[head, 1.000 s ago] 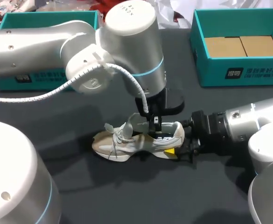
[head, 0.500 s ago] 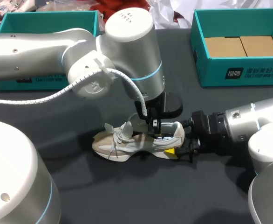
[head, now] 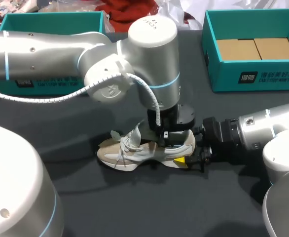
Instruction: Take the shoe out of the shoebox, open the shoe tongue, remove and reinsert the insole, then place the shoe into the shoebox
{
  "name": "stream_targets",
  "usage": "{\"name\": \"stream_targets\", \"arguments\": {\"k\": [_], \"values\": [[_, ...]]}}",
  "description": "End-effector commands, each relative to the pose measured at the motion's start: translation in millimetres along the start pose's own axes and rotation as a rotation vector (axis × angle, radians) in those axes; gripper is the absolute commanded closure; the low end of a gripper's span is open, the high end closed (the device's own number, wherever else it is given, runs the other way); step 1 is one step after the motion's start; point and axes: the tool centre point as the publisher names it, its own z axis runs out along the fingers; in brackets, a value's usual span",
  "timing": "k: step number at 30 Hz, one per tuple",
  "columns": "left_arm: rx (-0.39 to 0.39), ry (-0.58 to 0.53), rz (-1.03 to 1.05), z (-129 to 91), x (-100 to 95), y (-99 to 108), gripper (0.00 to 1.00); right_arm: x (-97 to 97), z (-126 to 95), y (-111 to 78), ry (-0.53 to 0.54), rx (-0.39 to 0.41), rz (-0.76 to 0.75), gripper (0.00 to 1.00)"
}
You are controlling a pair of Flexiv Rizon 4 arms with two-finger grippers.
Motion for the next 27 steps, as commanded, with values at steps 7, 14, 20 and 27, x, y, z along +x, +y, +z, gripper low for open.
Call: {"name": "stream_targets", "arguments": {"k": [7, 14, 20, 27], "values": [[-0.022, 0.016, 0.029, 11.1, 10.1, 21.2, 1.00, 1.2, 0.0, 0.4, -0.001, 0.003, 0.001, 1.00], [-0.017, -0.021, 0.057, 18.3, 17.3, 25.9, 0.67, 1.2, 0.0, 0.4, -0.001, 0.003, 0.001, 1.00], [-0.024, -0.086, 0.049, 25.9, 12.6, 25.3, 0.59, 1.2, 0.0, 0.4, -0.001, 0.003, 0.001, 1.00], [-0.047, -0.137, 0.046, 41.4, -0.4, 21.6, 0.57, 1.2, 0.0, 0.4, -0.001, 0.003, 0.001, 1.00]]}}
